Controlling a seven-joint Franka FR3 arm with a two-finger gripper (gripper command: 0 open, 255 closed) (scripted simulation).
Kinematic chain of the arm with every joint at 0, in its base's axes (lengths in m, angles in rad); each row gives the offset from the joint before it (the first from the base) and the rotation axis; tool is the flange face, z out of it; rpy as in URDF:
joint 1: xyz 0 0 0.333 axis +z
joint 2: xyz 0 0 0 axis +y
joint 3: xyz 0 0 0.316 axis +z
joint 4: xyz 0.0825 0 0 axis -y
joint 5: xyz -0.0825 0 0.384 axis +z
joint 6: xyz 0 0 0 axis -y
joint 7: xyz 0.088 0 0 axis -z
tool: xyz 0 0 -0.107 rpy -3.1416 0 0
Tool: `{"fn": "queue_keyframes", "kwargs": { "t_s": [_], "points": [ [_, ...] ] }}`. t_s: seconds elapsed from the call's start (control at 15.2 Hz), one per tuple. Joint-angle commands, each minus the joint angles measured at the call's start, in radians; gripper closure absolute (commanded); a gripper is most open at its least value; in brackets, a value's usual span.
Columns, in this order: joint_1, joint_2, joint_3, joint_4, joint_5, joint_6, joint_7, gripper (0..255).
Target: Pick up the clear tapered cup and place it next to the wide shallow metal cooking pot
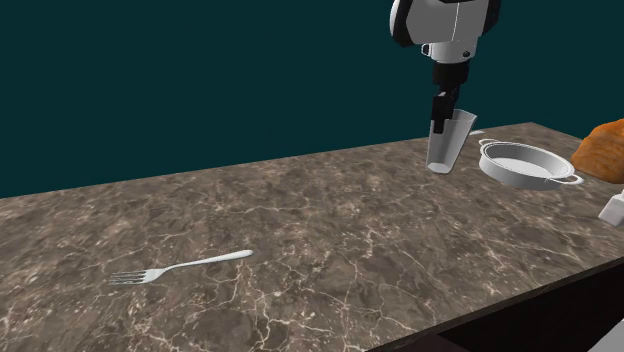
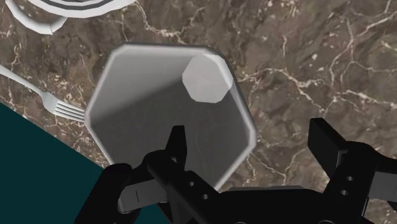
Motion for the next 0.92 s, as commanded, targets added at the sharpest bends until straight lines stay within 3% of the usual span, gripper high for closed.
{"fn": "queue_keyframes", "kwargs": {
  "t_s": [0.0, 0.33, 0.86],
  "points": [
    [0.0, 0.0, 0.0, 0.0, 0.0, 0.0, 0.0, 0],
    [0.019, -0.047, -0.021, 0.062, -0.033, -0.101, 0.021, 0],
    [0.019, -0.047, -0.021, 0.062, -0.033, -0.101, 0.021, 0]
  ]
}}
